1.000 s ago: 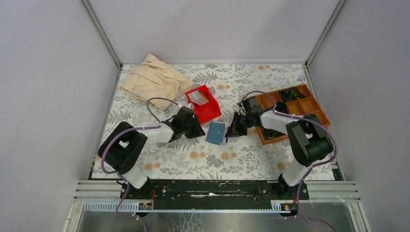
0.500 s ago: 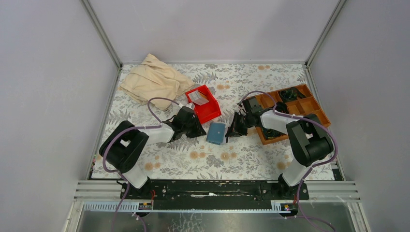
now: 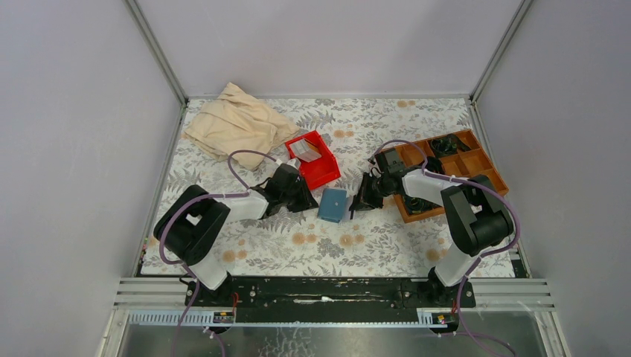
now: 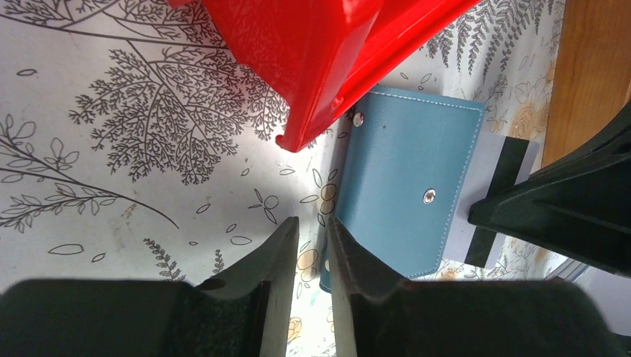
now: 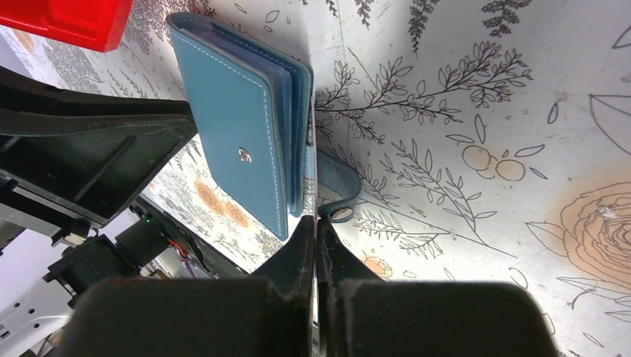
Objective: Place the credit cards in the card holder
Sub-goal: Open the card holder at the center of the board.
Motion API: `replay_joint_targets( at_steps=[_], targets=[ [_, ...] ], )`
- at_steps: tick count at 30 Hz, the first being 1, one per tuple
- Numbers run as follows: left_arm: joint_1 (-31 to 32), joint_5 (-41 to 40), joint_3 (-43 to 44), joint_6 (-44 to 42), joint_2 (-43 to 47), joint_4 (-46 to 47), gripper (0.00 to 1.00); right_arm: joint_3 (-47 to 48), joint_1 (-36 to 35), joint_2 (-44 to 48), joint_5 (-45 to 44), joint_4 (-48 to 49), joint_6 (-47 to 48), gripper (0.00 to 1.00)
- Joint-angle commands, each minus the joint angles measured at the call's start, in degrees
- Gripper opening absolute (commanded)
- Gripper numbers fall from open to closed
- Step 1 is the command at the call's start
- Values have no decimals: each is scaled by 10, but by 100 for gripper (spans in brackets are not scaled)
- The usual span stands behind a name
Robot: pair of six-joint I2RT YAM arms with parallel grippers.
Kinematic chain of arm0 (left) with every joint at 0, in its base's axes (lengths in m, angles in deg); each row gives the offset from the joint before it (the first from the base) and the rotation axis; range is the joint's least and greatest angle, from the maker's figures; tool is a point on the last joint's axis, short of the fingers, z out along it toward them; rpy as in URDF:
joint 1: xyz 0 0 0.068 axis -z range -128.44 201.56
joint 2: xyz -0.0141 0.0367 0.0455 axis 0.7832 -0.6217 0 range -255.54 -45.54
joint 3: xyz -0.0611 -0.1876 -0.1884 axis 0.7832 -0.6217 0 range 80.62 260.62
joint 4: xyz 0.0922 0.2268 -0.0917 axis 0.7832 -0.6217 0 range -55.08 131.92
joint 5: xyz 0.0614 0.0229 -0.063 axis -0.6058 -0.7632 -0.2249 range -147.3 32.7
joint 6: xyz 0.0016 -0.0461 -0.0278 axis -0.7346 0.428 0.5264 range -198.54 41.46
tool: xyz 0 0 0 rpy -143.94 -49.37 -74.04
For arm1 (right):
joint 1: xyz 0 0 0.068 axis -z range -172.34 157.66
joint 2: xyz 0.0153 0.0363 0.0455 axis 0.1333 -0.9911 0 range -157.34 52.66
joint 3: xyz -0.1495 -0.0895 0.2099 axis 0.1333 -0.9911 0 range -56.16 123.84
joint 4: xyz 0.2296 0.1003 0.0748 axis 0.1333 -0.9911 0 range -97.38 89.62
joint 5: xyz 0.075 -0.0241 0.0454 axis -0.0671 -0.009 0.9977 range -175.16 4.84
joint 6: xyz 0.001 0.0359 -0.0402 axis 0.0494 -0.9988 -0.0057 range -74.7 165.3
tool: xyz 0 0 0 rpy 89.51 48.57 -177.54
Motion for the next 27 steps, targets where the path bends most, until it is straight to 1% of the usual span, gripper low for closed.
replay_joint_targets(
  at_steps=[1,6,27],
  targets=[
    [2,-20,-38,-15,-44,-94,30,4,4,2,-10,-7,7,0],
    [3,-20,-41,-15,-45,-92,30,7,4,2,3,6,-2,0],
    [5,-17,-46,-14,-50,-87,29,17,4,39,3,7,-11,0]
  ],
)
